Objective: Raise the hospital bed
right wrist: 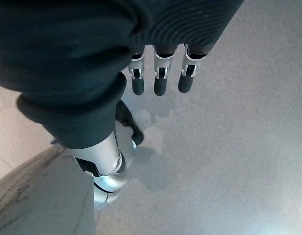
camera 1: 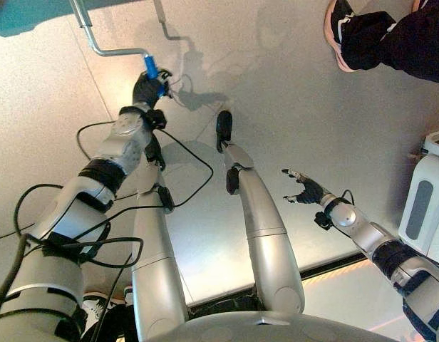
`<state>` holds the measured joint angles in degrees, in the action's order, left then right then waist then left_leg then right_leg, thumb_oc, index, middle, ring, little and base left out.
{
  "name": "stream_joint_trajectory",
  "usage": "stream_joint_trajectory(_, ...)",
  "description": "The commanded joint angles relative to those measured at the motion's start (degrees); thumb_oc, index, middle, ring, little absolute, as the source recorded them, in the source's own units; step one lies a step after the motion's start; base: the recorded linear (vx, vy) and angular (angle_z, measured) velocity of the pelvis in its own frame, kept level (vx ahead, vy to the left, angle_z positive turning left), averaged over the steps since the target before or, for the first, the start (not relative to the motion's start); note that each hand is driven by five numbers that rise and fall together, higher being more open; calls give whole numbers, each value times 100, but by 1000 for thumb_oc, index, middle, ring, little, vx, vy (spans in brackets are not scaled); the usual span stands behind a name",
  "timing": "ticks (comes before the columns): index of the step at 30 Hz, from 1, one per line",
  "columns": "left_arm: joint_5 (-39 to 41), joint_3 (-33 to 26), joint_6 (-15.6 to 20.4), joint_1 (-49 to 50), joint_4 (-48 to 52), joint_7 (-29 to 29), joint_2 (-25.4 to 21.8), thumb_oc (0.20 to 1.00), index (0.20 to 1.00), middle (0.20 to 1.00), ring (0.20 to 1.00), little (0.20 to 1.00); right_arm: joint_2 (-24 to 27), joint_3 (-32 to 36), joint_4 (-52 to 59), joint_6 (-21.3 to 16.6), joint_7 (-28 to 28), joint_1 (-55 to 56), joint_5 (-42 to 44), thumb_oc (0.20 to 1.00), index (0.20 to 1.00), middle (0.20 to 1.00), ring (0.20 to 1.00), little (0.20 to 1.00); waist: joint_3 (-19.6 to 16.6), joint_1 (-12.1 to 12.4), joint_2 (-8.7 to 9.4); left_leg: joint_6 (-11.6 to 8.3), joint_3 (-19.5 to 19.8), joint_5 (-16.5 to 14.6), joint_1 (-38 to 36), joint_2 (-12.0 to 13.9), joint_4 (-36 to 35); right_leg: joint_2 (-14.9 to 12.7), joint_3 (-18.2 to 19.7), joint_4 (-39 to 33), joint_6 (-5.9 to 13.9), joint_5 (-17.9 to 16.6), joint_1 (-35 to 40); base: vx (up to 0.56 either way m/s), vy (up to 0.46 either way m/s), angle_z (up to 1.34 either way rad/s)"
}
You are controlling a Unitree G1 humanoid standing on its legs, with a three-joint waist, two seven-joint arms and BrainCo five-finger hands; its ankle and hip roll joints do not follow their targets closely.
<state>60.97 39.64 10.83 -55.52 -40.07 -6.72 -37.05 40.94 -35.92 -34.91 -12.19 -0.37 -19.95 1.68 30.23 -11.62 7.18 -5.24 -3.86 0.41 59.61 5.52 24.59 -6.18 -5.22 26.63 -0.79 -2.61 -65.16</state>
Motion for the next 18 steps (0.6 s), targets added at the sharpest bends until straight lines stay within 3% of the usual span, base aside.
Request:
stream_joint_trajectory(1, -220, 329, 383, -82, 1191, 412, 135, 200, 200, 200, 200, 200, 445, -52, 343, -20, 21, 632, -119, 1000, 1000, 1000, 1000, 1000, -44, -104, 7, -34, 171, -118, -48, 53, 467, 12, 203, 55, 736, -123, 149, 0, 0, 0)
stream_joint_trajectory(5, -63, 976, 436, -382, 2235, 606, -369, 200, 200, 200, 200, 200, 628, 54, 370, -33, 37, 819, -246, 1000, 1000, 1000, 1000, 1000, -44, -105, -95, -27, 153, -103, -134, 53, 414, 15, 225, 79, 738, -114, 172, 0, -3, 2)
stream_joint_trajectory(11, 154, 1364, 441, -365, 3379, 879, -998, 200, 200, 200, 200, 200, 629, 174, 212, -56, 56, 1033, -380, 1000, 1000, 1000, 1000, 1000, -44, -27, -250, -33, 141, -90, -237, 34, 411, -10, 244, 149, 734, -59, 244, 1, 1, 1)
stream_joint_trajectory(12, 209, 1476, 399, -358, 3764, 1014, -1284, 200, 200, 200, 200, 200, 608, 209, 170, -61, 83, 1099, -415, 1000, 1000, 1000, 1000, 1000, -44, 6, -306, -34, 147, -102, -289, 26, 426, -20, 238, 181, 734, -35, 292, 0, 0, 0)
stream_joint_trajectory(18, 401, 1426, 367, 1, 4820, 1336, -2033, 200, 200, 200, 200, 200, 449, 283, -197, -82, 113, 1180, -486, 1000, 1000, 1000, 1000, 1000, -44, 141, -465, -39, 141, -134, -423, -7, 488, -69, 218, 185, 748, -18, 470, -2, 6, 2)
